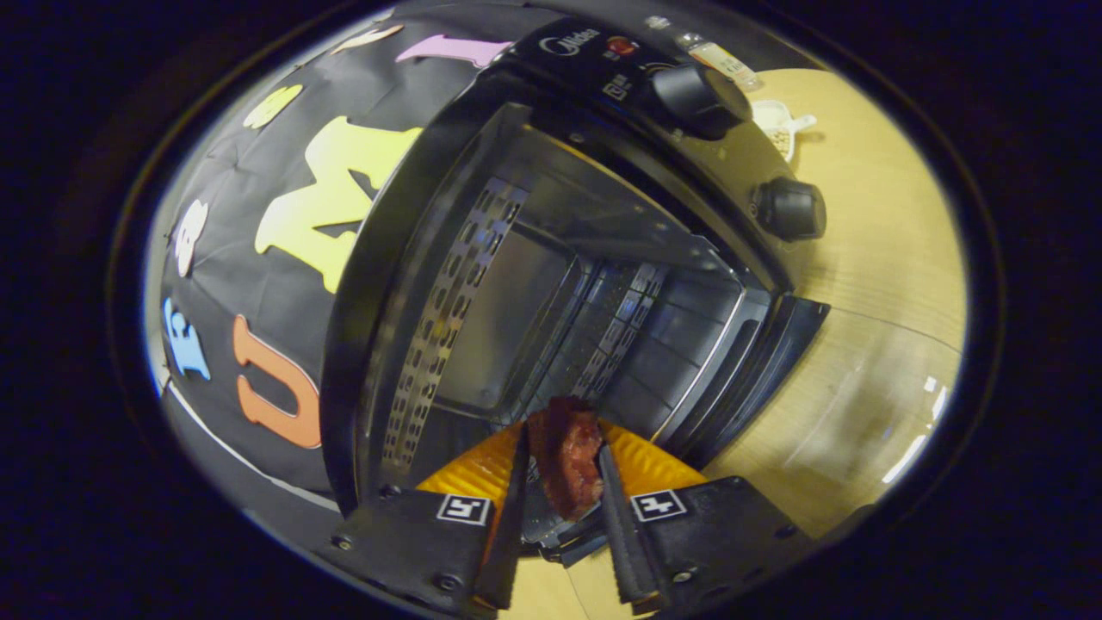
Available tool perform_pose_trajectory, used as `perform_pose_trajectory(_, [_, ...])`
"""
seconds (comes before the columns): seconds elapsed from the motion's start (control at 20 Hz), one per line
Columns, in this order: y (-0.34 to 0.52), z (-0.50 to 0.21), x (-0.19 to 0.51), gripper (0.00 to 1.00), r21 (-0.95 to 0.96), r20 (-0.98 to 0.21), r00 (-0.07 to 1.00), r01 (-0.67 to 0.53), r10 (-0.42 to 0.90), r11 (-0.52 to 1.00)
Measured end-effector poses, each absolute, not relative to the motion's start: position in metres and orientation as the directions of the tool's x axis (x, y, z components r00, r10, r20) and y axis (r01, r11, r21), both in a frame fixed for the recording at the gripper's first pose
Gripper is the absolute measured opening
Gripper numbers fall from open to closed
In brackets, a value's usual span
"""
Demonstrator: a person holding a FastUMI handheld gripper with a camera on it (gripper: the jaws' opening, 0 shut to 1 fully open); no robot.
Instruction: Open the toaster oven, put the food inside, and close the toaster oven door.
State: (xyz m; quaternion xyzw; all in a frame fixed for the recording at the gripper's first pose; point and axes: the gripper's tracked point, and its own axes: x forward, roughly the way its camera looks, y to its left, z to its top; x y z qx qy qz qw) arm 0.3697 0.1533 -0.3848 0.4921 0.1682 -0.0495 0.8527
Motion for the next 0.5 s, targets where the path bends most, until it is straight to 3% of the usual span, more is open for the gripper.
perform_pose_trajectory(0.15, [0.155, -0.383, 0.363, 0.98, 0.7, -0.385, 0.919, 0.23, 0.086, 0.676])
perform_pose_trajectory(0.5, [0.142, -0.37, 0.316, 1.0, 0.496, -0.451, 0.891, 0.198, 0.055, 0.845])
